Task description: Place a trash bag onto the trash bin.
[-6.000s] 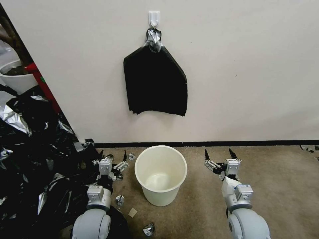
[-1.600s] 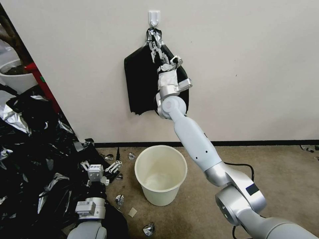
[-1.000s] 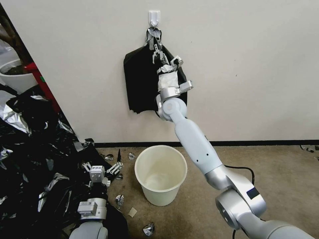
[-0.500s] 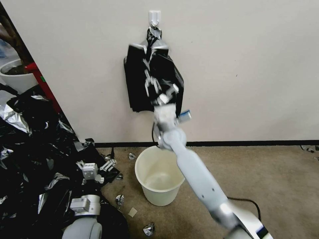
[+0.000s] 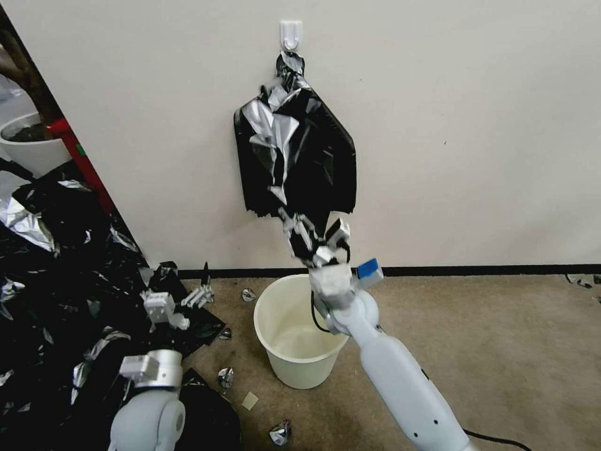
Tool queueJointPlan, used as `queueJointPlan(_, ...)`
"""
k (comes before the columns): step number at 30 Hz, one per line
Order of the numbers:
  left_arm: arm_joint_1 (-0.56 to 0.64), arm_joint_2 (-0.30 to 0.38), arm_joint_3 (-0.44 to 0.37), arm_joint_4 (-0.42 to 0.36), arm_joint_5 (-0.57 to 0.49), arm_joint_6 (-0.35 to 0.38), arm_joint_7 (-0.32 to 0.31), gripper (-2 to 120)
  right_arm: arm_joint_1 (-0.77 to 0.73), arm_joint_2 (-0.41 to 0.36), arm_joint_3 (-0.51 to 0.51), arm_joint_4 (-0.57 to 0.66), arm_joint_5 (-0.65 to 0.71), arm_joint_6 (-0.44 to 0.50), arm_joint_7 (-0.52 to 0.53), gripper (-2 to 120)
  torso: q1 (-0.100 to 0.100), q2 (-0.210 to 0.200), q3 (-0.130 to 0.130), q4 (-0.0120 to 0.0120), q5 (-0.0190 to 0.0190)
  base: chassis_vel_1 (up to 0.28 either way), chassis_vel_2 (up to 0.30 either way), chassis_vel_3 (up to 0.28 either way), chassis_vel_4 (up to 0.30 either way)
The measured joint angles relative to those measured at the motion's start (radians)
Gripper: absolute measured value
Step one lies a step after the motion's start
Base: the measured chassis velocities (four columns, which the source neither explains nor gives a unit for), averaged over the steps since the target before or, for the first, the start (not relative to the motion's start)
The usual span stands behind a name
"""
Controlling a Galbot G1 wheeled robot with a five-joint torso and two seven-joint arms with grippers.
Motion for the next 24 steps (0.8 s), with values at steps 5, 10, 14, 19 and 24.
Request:
queueJointPlan(5,-0.069,0.093,0.031,-0.03,-0.103,-0.001,0.006,100,-0.004,-0.012,0.019,-0.024,-0.035,0.0,-0.011,0,0.0,0.0,0.0,-0.0001,0.0,0.0,0.0,0.0,0.0)
queueJointPlan(10,-0.155,0.22,0.066,-0.054,-0.195,0.003,0.052,100,0.026,-0.009,0.038,-0.04,-0.048,0.008,0.012,0,0.0,0.0,0.0,0.0002,-0.0001,0.0,0.0,0.0,0.0)
queueJointPlan(14,-0.285,0.373,0.111,-0.033,-0.234,0.024,0.112,100,0.064,0.003,0.048,-0.044,-0.067,0.046,0.089,0,0.0,0.0,0.0,-0.0001,-0.0001,0.0,0.0,0.0,0.0)
queueJointPlan(19,-0.511,0.526,0.208,-0.007,-0.355,0.15,0.151,100,0.089,0.024,0.027,-0.045,-0.083,0.068,0.131,0,0.0,0.0,0.0,0.0003,-0.0004,0.0,0.0,0.0,0.0)
queueJointPlan(24,-0.683,0.604,0.271,0.028,-0.364,0.24,0.208,100,0.087,0.04,0.022,-0.051,-0.104,0.072,0.131,0,0.0,0.0,0.0,-0.0003,-0.0001,0.0,0.0,0.0,0.0)
